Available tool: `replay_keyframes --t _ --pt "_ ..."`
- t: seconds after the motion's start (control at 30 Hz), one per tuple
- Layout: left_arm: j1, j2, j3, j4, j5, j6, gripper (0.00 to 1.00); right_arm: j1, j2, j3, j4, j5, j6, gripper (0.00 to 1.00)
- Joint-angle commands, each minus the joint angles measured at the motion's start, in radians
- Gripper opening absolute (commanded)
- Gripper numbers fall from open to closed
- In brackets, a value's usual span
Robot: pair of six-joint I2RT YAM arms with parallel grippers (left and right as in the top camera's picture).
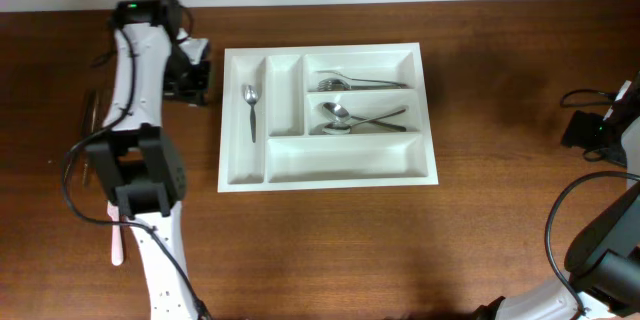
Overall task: Pack container
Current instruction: 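Carry the spoon right and lower it into the tray's left compartment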
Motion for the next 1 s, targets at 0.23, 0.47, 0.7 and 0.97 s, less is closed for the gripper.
replay_keyframes --t 0.23,0.47,0.7,0.97 --pt "-0.082 -0.002 0.046 -0.004 0.020 -0.032 0.02 0.003 -0.011 -0.007 0.000 0.001 -0.003 0.98" --pt "-0.074 -0.025 0.116 -0.005 -0.084 -0.032 0.02 0.003 -0.011 -0.007 0.000 0.001 -0.003 0.99" --pt "-0.075 -0.027 0.151 -0.051 -0.092 -0.032 0.02 0.003 -0.011 -0.007 0.000 0.001 -0.003 0.99" --pt "-0.090 -0.115 0.154 -0.080 -0.072 -0.055 0.02 0.003 -0.011 -0.007 0.000 0.001 -0.003 0.99"
